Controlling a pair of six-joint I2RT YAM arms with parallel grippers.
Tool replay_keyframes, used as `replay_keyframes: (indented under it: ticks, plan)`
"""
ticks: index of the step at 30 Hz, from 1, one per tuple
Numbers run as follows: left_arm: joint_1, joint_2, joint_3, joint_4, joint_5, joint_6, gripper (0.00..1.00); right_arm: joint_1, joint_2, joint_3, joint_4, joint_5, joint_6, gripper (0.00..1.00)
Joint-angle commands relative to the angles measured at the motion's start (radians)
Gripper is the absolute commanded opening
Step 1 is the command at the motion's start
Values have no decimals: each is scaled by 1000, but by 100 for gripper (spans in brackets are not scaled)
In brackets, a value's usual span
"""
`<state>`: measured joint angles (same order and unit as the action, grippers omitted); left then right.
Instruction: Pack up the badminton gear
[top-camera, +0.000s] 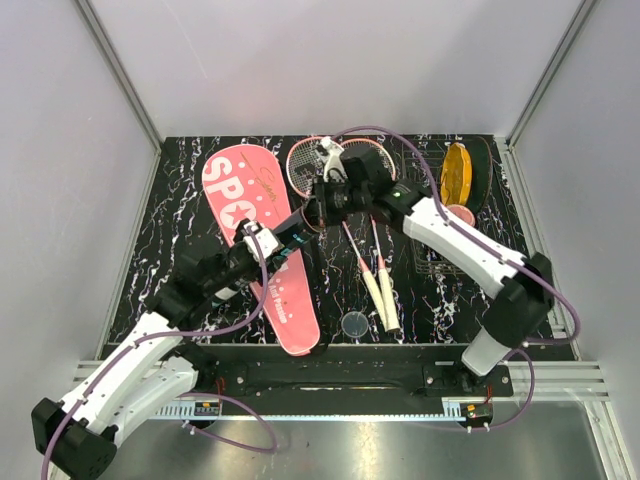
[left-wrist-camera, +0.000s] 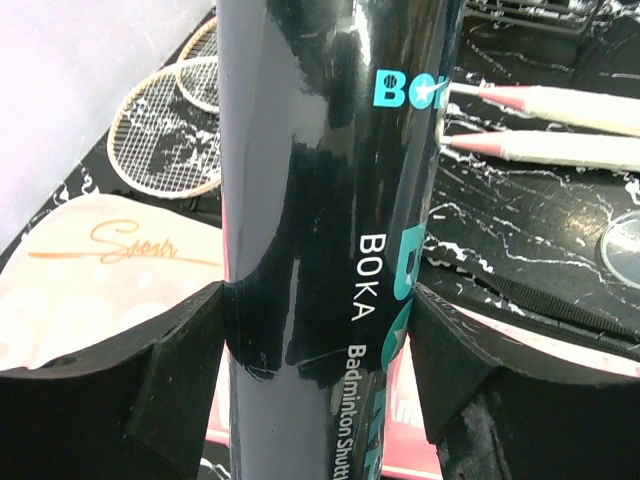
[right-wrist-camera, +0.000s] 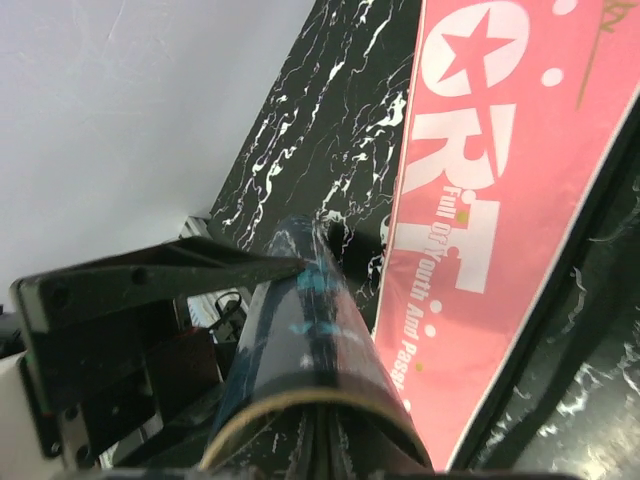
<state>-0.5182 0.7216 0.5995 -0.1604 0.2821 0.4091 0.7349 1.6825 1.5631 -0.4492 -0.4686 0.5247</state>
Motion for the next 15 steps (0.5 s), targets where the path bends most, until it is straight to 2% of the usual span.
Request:
replay_keyframes:
  ticks: [1,3,6,9,13,14,15]
  plan:
    - [-19,-22,34,179,32,8,0,-54,-211,-35,-45,103,-64,22]
    - [-19,-27,33,179,17,13,0,-68,-269,-80,-71,154,-93,34]
    - [-19,-25,29,180,19,16,0,-71,-348,-112,-89,194,-107,40]
    - [-19,-21,32,179,25,17,0,-71,-356,-103,-94,183,-98,41]
    - [-20,-25,29,179,32,16,0,-71,-311,-77,-92,176,-100,28]
    - [-20,-28,29,179,34,14,0,-71,-300,-61,-89,165,-95,18]
    - [-20,-28,29,180,38,13,0,-69,-291,-55,-80,151,-83,15]
